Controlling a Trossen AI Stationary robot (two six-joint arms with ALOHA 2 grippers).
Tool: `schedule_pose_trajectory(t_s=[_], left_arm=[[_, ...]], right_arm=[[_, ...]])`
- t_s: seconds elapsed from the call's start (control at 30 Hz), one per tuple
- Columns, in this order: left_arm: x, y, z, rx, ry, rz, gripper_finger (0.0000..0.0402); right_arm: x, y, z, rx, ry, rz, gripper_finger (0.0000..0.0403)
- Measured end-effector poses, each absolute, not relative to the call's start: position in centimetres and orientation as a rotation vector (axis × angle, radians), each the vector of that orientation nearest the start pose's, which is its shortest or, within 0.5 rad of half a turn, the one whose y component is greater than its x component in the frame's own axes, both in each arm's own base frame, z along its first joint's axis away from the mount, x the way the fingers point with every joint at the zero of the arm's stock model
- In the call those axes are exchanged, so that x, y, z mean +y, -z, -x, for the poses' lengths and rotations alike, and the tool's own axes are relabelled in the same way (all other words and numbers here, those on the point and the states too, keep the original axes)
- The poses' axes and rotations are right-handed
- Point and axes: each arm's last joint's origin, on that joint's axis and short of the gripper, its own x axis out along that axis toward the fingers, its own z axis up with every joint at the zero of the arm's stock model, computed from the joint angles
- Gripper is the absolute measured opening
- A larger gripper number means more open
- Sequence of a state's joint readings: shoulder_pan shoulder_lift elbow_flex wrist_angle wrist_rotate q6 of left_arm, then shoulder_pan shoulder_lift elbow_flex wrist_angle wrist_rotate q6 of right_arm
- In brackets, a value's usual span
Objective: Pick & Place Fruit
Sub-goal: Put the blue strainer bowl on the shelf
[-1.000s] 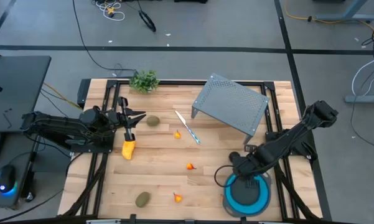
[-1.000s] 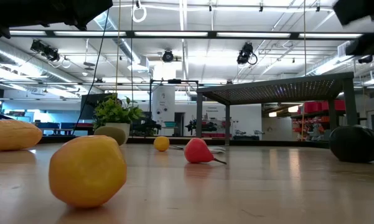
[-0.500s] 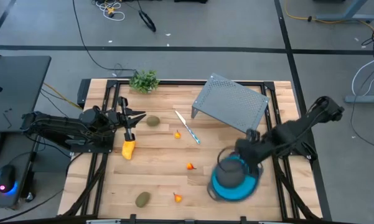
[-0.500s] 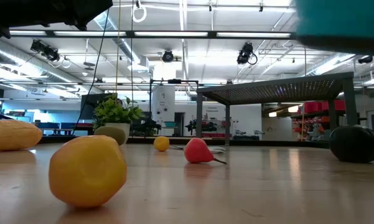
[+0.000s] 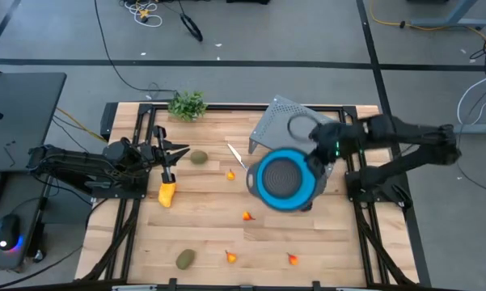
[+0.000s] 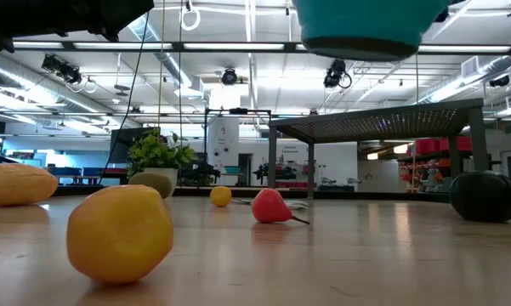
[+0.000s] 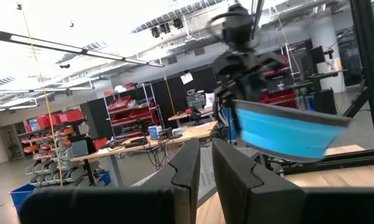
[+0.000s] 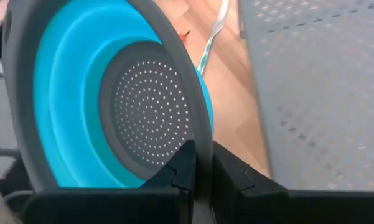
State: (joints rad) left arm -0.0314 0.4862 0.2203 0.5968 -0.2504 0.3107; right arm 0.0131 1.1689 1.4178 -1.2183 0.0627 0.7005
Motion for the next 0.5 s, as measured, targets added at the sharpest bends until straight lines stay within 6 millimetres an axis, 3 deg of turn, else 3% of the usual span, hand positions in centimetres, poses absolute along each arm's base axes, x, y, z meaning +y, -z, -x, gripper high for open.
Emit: schedule_pose_trajectory(t_s=[0.3, 0.5], left_arm=[[0.3, -25.1, -13.0, -0.290, -0.268, -0.269, 0.0053], [0.3, -25.2, -12.9, -0.290, -0.268, -0.271, 0.0053]], right_arm=[[-7.3, -38.6, -17.0, 0.890, 0.470, -0.721, 0.0034], [-10.3, -38.5, -15.2, 0.866, 0.529, -0.749, 0.0034]])
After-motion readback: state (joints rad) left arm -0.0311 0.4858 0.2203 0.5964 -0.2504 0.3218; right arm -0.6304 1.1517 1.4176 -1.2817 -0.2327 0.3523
